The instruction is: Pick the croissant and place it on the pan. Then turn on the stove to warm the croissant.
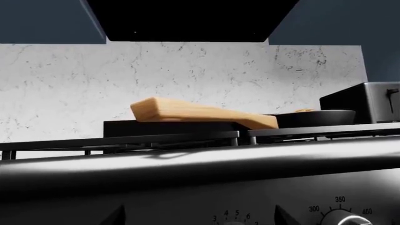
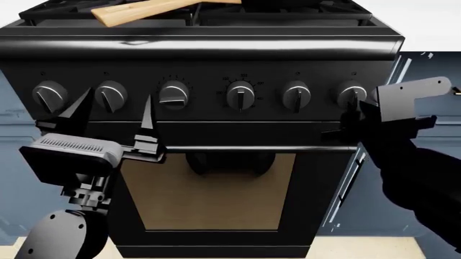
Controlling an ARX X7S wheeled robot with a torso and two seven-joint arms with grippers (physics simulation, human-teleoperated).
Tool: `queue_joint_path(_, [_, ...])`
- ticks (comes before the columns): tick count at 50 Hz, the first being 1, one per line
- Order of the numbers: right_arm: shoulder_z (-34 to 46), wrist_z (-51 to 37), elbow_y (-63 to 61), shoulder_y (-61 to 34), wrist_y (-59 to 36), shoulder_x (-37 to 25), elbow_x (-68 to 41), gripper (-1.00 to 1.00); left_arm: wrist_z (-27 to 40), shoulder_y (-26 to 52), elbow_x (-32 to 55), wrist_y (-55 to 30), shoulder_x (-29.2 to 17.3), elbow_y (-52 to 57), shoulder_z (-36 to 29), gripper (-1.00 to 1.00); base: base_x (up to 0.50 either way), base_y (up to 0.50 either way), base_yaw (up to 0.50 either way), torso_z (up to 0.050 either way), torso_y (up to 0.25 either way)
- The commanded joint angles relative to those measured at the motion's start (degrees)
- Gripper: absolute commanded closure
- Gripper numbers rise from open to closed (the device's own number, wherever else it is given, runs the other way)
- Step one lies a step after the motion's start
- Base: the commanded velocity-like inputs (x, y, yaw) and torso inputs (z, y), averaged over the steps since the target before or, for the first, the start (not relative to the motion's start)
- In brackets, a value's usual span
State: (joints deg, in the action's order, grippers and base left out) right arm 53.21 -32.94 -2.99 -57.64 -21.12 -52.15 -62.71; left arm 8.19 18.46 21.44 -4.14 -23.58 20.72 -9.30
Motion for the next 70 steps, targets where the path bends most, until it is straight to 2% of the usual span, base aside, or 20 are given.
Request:
queue_joint_path(1, [1.5, 0.7, -2.0, -1.6, -3.3, -0.6, 0.7, 1.00, 0.1, 0.0, -0.1, 0.1, -0.1, -0.1, -0.2, -1.00, 0.00, 0.00, 0.00, 0.000, 0.000])
queue_joint_path(46, [7.2, 4.7, -2.5, -10.2, -15.9, 0.1, 6.0, 1.00, 0.4, 0.4, 0.0, 0.6, -0.2, -1.3, -0.8, -1.00, 0.00, 0.00, 0.00, 0.000, 0.000])
queue_joint_path(64, [6.6, 3.9, -4.0, -10.4, -16.6, -0.4, 5.1, 1.00, 0.5, 0.4, 0.1, 0.7, -0.4, -1.3, -0.9, -1.00, 0.00, 0.00, 0.00, 0.000, 0.000])
queue_joint_path(65, [6.5, 3.8, -4.0, -10.4, -16.6, -0.4, 5.0, -1.00, 0.5, 0.4, 0.1, 0.7, -0.4, -1.3, -0.9, -1.00, 0.00, 0.00, 0.00, 0.000, 0.000])
queue_joint_path(70, [6.0, 2.7, -5.0, -10.1, -16.6, -1.2, 4.4, -1.00, 0.6, 0.3, 0.1, 0.8, -0.5, -1.2, -1.0, -1.00, 0.00, 0.00, 0.00, 0.000, 0.000])
